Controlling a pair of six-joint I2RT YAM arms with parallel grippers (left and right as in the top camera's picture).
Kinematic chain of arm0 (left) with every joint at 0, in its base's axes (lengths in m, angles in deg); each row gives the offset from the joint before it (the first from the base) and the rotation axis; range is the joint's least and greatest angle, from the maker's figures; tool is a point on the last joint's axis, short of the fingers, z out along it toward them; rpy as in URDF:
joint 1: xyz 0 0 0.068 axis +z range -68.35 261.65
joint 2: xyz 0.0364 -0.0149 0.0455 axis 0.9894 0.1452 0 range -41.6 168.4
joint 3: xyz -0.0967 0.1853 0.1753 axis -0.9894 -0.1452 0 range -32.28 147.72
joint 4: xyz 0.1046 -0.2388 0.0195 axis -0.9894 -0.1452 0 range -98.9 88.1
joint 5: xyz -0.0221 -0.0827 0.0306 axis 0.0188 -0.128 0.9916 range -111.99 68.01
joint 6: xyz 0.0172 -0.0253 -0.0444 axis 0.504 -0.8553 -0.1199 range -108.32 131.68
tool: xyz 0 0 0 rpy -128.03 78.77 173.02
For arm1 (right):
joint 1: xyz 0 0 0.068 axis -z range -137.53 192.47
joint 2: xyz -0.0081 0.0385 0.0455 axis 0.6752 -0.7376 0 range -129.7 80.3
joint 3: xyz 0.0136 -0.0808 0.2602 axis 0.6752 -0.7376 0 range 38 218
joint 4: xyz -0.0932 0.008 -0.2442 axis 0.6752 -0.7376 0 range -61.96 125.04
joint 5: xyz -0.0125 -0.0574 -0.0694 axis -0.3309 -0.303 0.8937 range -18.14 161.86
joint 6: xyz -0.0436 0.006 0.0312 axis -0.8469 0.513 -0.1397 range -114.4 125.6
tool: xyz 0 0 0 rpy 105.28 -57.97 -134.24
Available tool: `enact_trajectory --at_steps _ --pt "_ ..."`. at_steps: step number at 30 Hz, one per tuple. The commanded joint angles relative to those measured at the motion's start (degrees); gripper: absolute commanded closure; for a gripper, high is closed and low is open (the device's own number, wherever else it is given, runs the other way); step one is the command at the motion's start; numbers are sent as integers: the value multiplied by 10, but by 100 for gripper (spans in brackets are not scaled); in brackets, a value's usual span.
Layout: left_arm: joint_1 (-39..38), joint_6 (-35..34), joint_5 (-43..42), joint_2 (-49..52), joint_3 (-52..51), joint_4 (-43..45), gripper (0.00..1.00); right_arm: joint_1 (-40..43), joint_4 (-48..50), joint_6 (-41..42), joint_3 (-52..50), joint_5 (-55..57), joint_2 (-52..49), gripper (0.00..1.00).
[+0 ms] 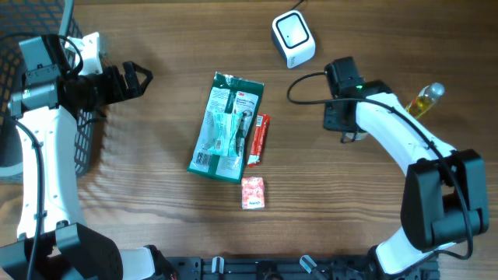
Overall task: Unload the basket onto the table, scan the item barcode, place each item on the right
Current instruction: 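Carry the jar right and set it beside the soap bottle, then open the right gripper and move it over the red stick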
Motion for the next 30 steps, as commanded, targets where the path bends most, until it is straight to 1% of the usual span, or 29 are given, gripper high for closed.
enact_trajectory --at_steps 1,3,6,9,11,13,14,18,21,22,23,25,26,27,28,29,30 --pt "-1 9 -7 3 3 2 0 34 -10 20 -5 55 -5 91" --pt "-1 9 -7 3 3 2 0 47 -15 20 -5 54 -5 90" --pt "-1 9 -7 3 3 2 0 49 -14 18 -5 23 -5 83" --pt "-1 9 -7 3 3 2 0 45 -6 17 -5 -62 -5 78" --pt "-1 9 -7 3 3 2 0 36 -4 0 -5 -129 -5 74" --pt "-1 9 -7 3 3 2 0 16 -2 -28 -5 -206 -5 71" --pt "-1 9 -7 3 3 2 0 6 -2 -28 -5 -232 -5 69" --pt "-1 9 -7 3 3 2 0 -43 5 -29 -5 -346 -5 68" --pt "-1 9 -7 3 3 2 0 -77 15 -25 -5 -412 -5 61" --pt "-1 9 -7 3 3 2 0 -84 19 -25 -5 -424 -5 51" --pt "-1 9 -7 3 3 2 0 -91 23 -25 -5 -431 -5 45" --pt "-1 9 -7 3 3 2 0 -104 27 -24 -5 -435 -5 37" --pt "-1 9 -7 3 3 2 0 -108 28 -24 -5 -435 -5 30" --pt "-1 9 -7 3 3 2 0 -111 28 -24 -5 -435 -5 25" --pt "-1 9 -7 3 3 2 0 -113 27 -24 -5 -435 -5 17" --pt "-1 9 -7 3 3 2 0 -113 27 -22 -5 -435 -5 7" --pt "-1 9 -7 3 3 2 0 -113 27 -17 -5 -435 -5 0"
